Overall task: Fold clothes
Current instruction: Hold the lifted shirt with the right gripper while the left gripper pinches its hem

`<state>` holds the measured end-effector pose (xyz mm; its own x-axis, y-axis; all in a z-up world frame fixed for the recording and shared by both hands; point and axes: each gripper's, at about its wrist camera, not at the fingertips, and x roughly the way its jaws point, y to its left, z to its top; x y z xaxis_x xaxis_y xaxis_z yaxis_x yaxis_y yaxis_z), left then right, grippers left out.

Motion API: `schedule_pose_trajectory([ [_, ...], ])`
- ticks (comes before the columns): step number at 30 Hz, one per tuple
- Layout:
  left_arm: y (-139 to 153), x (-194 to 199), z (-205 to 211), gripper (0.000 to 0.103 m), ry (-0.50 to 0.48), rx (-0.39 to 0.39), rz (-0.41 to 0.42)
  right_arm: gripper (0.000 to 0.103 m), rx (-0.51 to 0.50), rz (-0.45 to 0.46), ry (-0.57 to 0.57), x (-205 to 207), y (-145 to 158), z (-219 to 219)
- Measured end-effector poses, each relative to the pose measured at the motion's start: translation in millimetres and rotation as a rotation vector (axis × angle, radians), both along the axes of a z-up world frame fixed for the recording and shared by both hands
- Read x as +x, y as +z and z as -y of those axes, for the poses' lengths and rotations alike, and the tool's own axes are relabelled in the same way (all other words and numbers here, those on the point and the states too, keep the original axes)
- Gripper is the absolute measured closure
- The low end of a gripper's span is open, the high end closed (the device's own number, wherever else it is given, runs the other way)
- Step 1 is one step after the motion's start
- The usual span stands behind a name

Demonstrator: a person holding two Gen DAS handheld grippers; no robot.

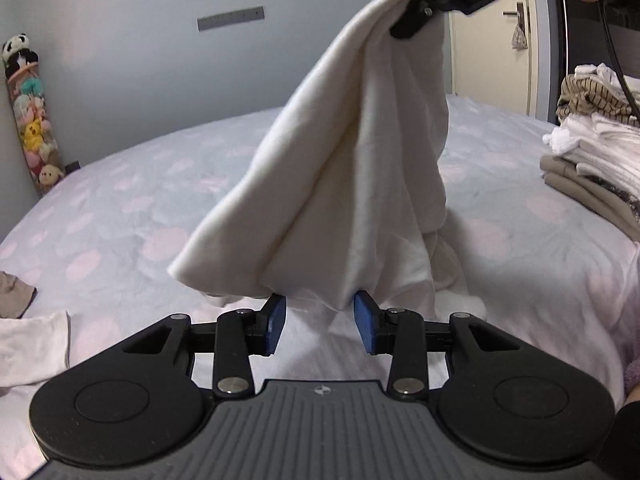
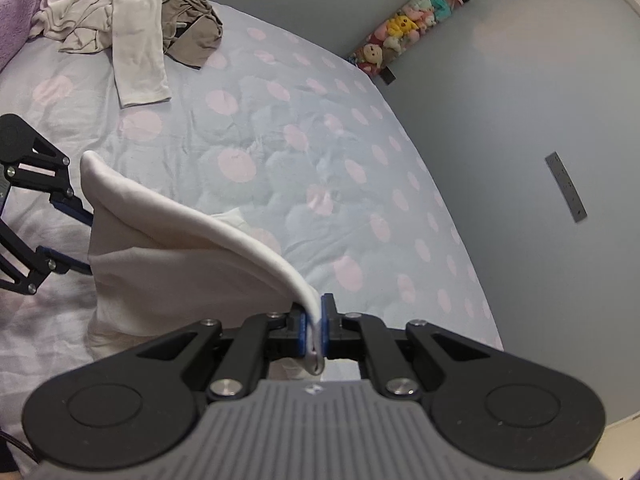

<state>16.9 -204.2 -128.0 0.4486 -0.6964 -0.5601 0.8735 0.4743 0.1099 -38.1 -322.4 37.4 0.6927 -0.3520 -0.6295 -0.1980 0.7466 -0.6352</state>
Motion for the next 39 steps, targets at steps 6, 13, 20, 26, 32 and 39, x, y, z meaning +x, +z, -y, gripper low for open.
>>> schedule_pose_trajectory([
  [6,11,-6,-10,0.062,-0.038,-0.019,-0.025,0.095,0.004,-0.015,-0.008,-13,-6,-2],
  [13,16,-19,-18,0.056,-0.081,0.011,-0.048,0.095,0.022,-0.042,0.001,-27,-21,-9],
  [20,15,-41,-2,0.056,-0.204,0.025,-0.016,0.095,0.039,-0.042,-0.013,-29,-21,-9],
  [26,4,-64,17,0.056,-0.237,0.044,0.07,0.095,0.041,-0.043,-0.015,-26,-18,-10],
  [32,-16,-59,46,0.057,-0.145,0.145,0.152,0.095,0.06,-0.036,-0.007,-25,-7,-12],
  [39,-10,-65,54,0.057,-0.113,0.178,0.243,0.095,0.062,-0.009,0.003,-27,13,-22],
])
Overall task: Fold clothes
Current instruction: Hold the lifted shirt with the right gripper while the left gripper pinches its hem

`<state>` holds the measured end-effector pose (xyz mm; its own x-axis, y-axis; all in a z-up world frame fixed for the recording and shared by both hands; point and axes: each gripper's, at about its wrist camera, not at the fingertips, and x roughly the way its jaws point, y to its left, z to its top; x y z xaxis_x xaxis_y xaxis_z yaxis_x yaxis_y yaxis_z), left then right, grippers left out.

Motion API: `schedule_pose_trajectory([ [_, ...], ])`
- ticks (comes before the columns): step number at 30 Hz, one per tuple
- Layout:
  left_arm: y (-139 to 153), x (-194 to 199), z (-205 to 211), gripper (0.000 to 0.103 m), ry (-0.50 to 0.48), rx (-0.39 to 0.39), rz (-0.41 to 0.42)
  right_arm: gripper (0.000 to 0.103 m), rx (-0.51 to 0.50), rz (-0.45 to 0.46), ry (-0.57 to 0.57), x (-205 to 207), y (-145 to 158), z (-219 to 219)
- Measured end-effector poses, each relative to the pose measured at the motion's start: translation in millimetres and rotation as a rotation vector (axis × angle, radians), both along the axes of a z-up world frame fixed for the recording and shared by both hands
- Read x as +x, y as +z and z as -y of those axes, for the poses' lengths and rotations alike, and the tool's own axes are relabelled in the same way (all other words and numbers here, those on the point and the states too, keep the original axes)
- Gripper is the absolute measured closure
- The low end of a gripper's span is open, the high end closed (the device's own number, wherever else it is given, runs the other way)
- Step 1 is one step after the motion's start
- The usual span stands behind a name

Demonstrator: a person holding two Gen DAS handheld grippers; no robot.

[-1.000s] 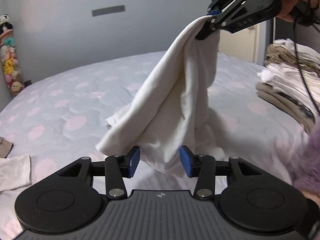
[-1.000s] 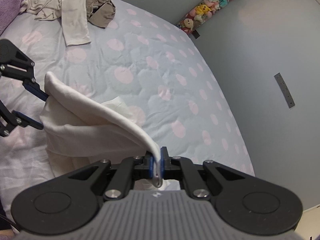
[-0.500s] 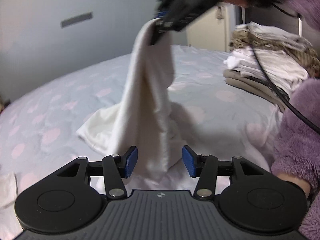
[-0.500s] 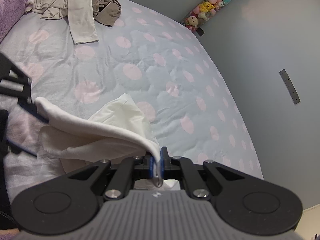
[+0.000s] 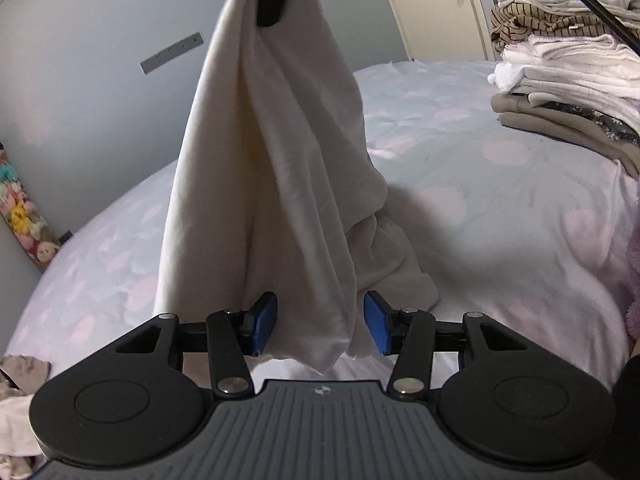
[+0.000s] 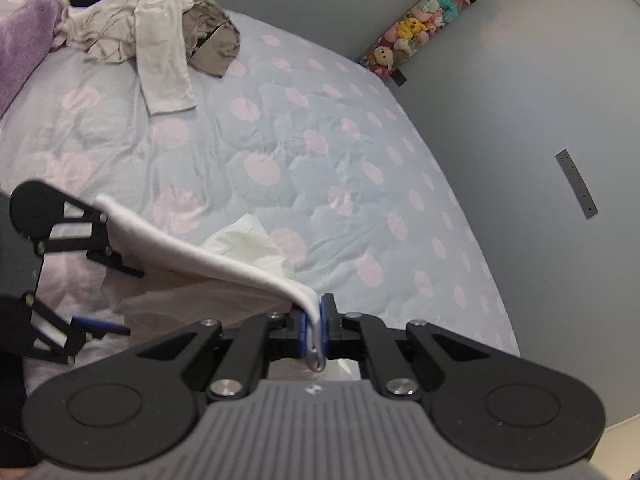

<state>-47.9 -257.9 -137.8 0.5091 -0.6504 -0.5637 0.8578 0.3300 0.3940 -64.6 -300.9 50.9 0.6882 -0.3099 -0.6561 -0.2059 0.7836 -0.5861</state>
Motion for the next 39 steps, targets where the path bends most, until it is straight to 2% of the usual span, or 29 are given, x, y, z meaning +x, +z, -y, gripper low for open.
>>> schedule_pose_trajectory([
  [2,-1,0,7,0.057,0.035,0.012,0.016,0.095,0.019,0.01,-0.002,1,5,0],
  [3,-2,2,9,0.07,0.056,0.008,0.014,0.095,0.017,0.011,0.0,1,6,-2],
  [5,2,8,7,0.093,0.072,-0.013,-0.043,0.095,0.009,0.011,0.001,0,6,-4],
  [8,9,10,-9,0.101,0.056,-0.036,-0.064,0.095,-0.003,0.014,-0.007,-6,6,-5],
  [12,22,9,-40,0.102,0.008,-0.06,-0.135,0.095,0.022,0.021,-0.037,-14,4,3],
  [17,38,3,-68,0.102,-0.014,-0.068,-0.18,0.095,0.029,0.01,-0.055,-18,-11,5],
  [23,22,12,-63,0.102,0.05,-0.024,-0.205,0.095,0.06,-0.032,-0.053,-28,-29,4],
  [26,14,12,-64,0.102,0.067,-0.014,-0.185,0.095,0.059,-0.063,-0.057,-35,-40,2],
  [31,3,4,-59,0.095,0.084,-0.001,-0.109,0.095,0.082,-0.083,-0.102,-40,-54,9],
  [33,-1,3,-59,0.079,0.084,0.006,-0.087,0.095,0.103,-0.083,-0.121,-40,-56,12],
  [34,-3,2,-59,0.075,0.082,0.011,-0.071,0.095,0.112,-0.082,-0.127,-39,-57,13],
  [36,-4,-4,-61,0.055,0.079,0.018,-0.029,0.095,0.118,-0.08,-0.132,-38,-58,14],
  [39,-3,-12,-64,0.042,0.084,0.015,0.038,0.095,0.119,-0.091,-0.124,-39,-59,13],
])
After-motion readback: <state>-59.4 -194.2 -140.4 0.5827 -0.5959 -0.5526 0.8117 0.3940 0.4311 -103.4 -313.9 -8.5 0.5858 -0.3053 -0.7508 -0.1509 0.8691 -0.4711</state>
